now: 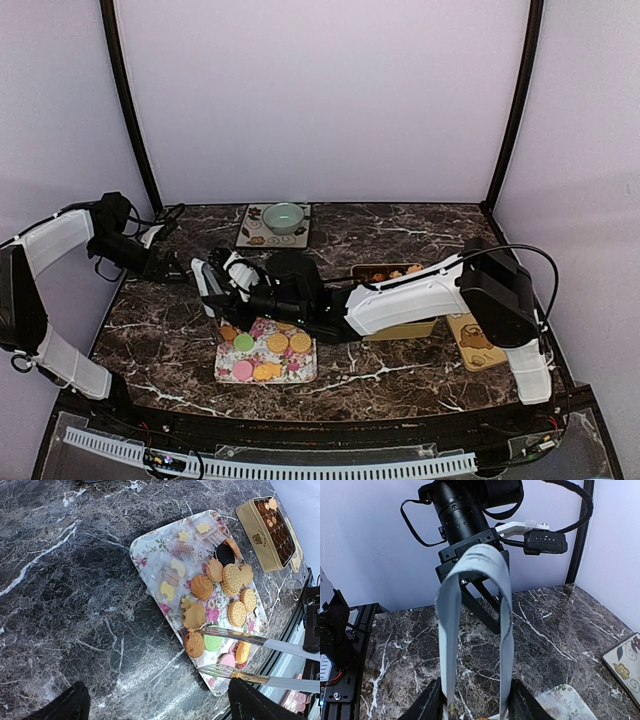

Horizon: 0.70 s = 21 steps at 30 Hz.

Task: Pack the cookies
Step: Pick up the fake cookies from the plate.

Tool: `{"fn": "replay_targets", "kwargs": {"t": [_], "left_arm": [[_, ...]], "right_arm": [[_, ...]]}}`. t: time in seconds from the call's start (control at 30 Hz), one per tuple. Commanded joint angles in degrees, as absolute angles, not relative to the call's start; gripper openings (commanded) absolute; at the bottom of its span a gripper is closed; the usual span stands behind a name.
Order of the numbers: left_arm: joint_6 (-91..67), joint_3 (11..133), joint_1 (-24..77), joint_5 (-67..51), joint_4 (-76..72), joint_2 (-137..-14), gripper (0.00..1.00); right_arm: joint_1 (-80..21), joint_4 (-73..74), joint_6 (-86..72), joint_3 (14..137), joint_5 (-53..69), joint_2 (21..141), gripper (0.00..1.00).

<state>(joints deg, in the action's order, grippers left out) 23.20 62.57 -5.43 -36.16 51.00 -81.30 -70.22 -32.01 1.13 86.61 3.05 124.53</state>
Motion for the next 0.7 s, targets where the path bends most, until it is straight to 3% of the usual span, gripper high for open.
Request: {"fn": "replay_targets", "kwargs": {"t": [0.0, 0.3, 0.67], "left_arm": [[22.25, 61.21, -5.80, -38.19, 50.85, -79.06, 0.99], [19.46, 59.41, -5.56, -50.78, 46.87, -77.74, 0.99], [19.41, 57.56, 1.06, -54.67, 45.52, -76.73, 0.99]], "right_arm": [[-70.06, -38.06, -0.53, 89.65, 3.59, 125.50, 0.44], [-69.90, -39.05, -0.18, 89.16, 2.44, 127.09, 0.44], [-69.81, -39.37, -0.50, 86.36, 1.34, 126.75, 0.46]]}}
